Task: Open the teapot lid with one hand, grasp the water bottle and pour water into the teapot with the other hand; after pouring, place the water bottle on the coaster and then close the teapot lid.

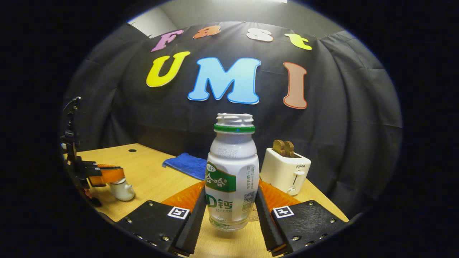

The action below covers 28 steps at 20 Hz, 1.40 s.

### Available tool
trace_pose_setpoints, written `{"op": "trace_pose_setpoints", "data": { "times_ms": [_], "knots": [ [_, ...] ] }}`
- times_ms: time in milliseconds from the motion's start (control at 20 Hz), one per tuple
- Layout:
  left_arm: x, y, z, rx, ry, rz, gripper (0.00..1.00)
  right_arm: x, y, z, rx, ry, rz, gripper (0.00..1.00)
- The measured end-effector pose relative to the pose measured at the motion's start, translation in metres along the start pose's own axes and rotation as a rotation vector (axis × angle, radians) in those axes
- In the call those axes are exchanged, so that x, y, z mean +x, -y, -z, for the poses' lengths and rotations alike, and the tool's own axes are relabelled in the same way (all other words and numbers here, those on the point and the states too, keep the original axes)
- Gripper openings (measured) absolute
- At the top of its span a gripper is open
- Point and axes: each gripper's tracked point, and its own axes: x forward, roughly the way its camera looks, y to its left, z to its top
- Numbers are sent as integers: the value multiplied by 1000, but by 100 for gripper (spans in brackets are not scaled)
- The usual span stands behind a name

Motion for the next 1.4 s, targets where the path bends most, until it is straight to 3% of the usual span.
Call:
{"op": "trace_pose_setpoints", "data": {
  "times_ms": [50, 300, 350, 600, 1200, 1300, 1400],
  "knots": [
    [-1, 1, -2, -6, 11, 2, 23, 9, 8, 2, 13, -5, 18, 70],
    [-23, 6, -39, 10, 148, 21, 72, 48, 37, 11, 94, -30, 70, 70],
    [-31, 7, -50, 11, 191, 29, 76, 54, 39, 13, 97, -38, 76, 70],
    [-59, 18, -88, 11, 351, 96, 81, 75, 44, 31, 60, -68, 101, 70],
    [-57, 18, -85, 10, 342, 114, 80, 94, 59, 61, 92, -115, 134, 71],
    [-58, 17, -88, 4, 348, 112, 80, 91, 58, 55, 104, -97, 129, 76],
    [-57, 16, -87, 1, 354, 109, 80, 85, 62, 46, 103, -80, 141, 99]
  ]
}}
